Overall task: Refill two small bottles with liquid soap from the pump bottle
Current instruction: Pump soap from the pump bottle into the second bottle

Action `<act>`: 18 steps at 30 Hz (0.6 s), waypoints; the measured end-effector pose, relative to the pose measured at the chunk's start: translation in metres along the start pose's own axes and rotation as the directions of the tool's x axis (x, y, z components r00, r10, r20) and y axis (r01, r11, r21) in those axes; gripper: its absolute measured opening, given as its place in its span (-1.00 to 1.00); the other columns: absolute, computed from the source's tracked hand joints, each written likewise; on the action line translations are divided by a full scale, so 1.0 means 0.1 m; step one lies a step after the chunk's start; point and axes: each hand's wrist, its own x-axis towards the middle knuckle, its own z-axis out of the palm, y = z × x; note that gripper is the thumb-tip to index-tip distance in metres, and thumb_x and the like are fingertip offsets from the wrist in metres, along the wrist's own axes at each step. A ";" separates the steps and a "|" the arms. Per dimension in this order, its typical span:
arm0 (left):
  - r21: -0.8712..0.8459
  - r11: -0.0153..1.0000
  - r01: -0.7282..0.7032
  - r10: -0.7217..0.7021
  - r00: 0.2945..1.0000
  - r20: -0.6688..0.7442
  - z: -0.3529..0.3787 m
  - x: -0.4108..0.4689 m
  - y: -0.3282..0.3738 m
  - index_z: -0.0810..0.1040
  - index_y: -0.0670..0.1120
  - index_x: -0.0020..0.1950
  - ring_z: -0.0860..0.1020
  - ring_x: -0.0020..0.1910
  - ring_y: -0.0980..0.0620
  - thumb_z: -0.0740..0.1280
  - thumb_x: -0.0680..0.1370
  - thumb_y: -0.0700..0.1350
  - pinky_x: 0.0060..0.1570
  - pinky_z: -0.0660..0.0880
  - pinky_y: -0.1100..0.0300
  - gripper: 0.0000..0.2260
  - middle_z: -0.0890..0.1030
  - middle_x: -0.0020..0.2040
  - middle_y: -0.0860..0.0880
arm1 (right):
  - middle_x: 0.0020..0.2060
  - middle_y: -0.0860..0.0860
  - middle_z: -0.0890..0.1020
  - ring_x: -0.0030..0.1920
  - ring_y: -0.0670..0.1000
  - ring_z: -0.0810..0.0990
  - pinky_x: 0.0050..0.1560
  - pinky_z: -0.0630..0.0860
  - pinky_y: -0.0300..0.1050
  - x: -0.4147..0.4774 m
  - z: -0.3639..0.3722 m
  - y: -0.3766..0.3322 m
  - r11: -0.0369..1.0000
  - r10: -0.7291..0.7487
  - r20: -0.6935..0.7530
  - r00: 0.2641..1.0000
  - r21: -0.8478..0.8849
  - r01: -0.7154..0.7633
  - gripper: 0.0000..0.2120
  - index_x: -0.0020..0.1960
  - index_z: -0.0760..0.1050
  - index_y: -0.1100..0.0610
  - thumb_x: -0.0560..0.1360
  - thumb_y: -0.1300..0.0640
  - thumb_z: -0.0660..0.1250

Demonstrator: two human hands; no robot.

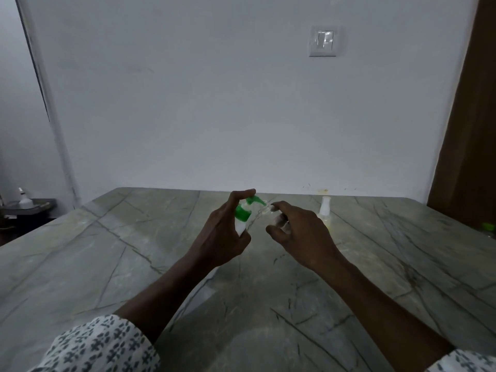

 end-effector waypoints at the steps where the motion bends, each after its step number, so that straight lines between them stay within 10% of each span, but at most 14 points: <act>1: 0.001 1.000 0.004 -0.004 1.000 0.000 0.00 0.00 0.00 0.16 0.13 0.41 0.57 -0.22 0.11 0.47 0.36 -0.27 -0.22 0.56 0.36 -0.23 0.56 0.22 -0.08 | 0.01 -0.05 0.67 -0.14 -0.14 0.53 -0.10 0.44 -0.27 0.00 0.00 0.00 1.000 0.002 -0.001 1.000 0.001 -0.002 -0.62 0.29 0.48 0.00 0.50 -0.04 0.38; 18: -0.004 0.999 0.035 -0.035 0.999 -0.023 0.00 -0.01 0.04 0.26 0.03 0.40 0.57 -0.18 0.08 0.49 0.35 -0.27 -0.18 0.55 0.42 -0.30 0.56 0.21 -0.05 | 0.03 -0.03 0.67 -0.14 -0.15 0.52 -0.07 0.46 -0.27 -0.02 0.05 0.02 1.000 0.004 0.001 1.000 0.018 -0.004 -0.59 0.31 0.47 0.03 0.50 -0.04 0.39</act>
